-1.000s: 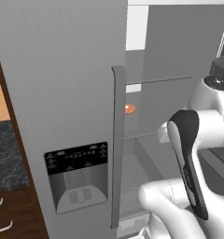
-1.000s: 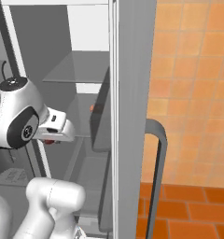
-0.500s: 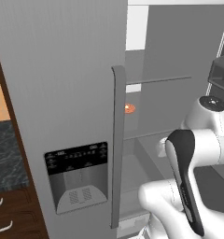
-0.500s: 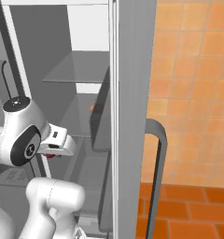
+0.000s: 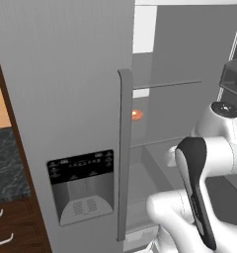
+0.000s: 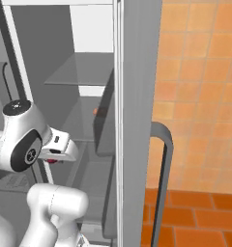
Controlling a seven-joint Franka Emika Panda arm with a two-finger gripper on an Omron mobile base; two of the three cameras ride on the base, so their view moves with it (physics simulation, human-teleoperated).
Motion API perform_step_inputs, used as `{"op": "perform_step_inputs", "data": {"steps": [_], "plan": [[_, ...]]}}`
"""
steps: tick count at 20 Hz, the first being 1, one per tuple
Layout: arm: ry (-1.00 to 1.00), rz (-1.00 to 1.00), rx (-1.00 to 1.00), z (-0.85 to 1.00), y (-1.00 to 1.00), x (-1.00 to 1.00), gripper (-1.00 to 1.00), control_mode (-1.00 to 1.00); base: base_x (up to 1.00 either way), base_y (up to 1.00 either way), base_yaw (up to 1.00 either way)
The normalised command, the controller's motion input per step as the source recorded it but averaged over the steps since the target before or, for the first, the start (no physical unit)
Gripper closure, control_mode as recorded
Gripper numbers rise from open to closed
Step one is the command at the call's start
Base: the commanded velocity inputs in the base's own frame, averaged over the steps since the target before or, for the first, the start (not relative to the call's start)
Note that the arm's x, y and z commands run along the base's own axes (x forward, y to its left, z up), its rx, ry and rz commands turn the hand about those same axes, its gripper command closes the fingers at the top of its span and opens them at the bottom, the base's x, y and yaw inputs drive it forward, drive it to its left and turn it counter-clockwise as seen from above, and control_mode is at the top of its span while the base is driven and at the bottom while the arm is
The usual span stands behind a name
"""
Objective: Take the strawberry from the fridge and place it on top of the pancake, located on the dining counter.
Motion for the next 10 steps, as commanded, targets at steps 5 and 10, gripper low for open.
{"op": "perform_step_inputs", "data": {"steps": [5, 10], "plan": [[0.0, 0.0, 0.0, 0.0, 0.0, 0.0, 1.0, 1.0, -0.82, 0.39, -0.06], [0.0, 0.0, 0.0, 0.0, 0.0, 0.0, 1.0, 1.0, -0.77, 0.69, -0.29]]}}
